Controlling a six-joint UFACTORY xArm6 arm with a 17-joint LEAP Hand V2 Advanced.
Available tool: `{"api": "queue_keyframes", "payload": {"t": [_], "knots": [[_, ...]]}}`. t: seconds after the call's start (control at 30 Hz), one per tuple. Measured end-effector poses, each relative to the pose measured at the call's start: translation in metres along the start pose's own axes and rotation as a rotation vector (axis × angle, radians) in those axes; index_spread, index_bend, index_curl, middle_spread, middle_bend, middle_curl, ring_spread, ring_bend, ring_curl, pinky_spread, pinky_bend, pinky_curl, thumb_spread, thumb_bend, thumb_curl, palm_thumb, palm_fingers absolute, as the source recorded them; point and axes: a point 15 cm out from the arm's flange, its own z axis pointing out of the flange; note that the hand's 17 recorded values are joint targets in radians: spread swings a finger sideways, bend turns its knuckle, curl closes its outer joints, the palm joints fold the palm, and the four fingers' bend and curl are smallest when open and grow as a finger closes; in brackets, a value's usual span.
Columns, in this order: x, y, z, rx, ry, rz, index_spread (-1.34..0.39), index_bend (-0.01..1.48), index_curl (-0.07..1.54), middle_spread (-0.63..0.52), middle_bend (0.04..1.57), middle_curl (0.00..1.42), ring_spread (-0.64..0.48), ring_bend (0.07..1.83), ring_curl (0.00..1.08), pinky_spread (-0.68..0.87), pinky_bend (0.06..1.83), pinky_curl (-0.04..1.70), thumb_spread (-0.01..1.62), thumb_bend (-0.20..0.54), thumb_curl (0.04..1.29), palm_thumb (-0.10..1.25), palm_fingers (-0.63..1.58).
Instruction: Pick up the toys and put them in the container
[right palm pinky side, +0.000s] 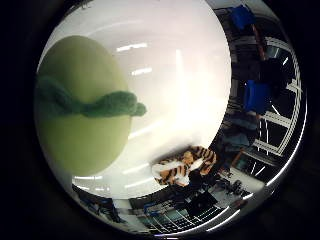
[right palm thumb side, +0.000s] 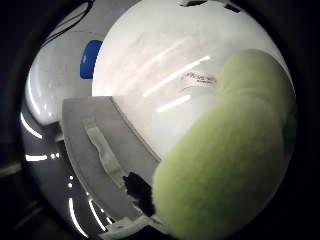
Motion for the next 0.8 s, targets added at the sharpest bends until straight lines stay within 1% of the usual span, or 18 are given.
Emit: {"api": "queue_keyframes", "payload": {"t": [0.27, 0.43, 0.8], "knots": [[-0.007, 0.02, 0.001, -0.03, 0.007, 0.008, -0.26, 0.14, 0.25, 0.13, 0.23, 0.33, 0.26, 0.3, 0.27, 0.51, 0.54, 0.31, 1.08, -0.016, 0.29, 0.47, 0.08], [-0.008, 0.034, 0.007, -0.055, 0.005, 0.012, -0.25, 0.15, 0.25, 0.13, 0.24, 0.33, 0.26, 0.3, 0.27, 0.52, 0.57, 0.31, 1.09, -0.019, 0.29, 0.51, 0.07], [0.014, 0.047, 0.017, -0.086, 0.018, 0.044, -0.26, 0.15, 0.25, 0.15, 0.23, 0.33, 0.28, 0.27, 0.26, 0.51, 0.56, 0.29, 1.1, -0.022, 0.29, 0.51, 0.04]]}}
